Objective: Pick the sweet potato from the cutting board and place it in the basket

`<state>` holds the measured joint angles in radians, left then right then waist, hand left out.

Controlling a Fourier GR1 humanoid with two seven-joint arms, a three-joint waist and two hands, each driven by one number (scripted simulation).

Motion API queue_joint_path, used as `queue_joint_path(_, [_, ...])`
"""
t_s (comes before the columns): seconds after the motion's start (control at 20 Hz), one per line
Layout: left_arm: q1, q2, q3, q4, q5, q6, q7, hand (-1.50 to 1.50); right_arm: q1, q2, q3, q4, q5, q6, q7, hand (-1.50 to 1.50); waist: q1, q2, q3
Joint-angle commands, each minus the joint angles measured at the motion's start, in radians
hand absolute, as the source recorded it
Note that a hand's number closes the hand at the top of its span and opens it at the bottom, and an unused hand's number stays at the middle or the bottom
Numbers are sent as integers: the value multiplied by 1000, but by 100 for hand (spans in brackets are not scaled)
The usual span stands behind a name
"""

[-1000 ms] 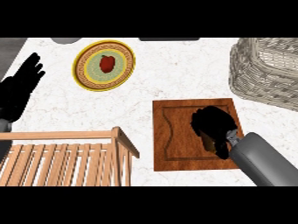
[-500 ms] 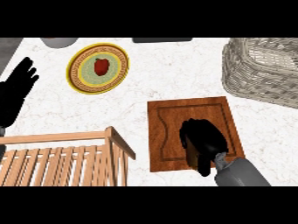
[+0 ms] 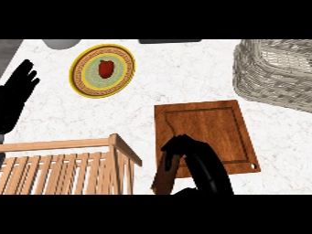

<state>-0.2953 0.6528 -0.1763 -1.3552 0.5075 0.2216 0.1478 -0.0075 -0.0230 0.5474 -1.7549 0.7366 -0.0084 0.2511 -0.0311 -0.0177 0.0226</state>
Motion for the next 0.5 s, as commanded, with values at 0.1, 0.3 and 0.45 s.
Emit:
queue_joint_path(0.1, [60, -53, -45, 22, -37, 23, -14, 0, 35, 22, 76, -321, 82, -89, 151, 150, 7, 9, -24])
queue_joint_path(0.3, [62, -64, -28, 52, -29, -14, -67, 0, 21, 22, 2, -439, 123, -25, 270, 150, 15, 16, -25])
queue_joint_path(0.45, [64, -58, -52, -23, -44, 26, -9, 0, -35, 22, -15, -536, 156, 43, 399, 150, 28, 13, -24])
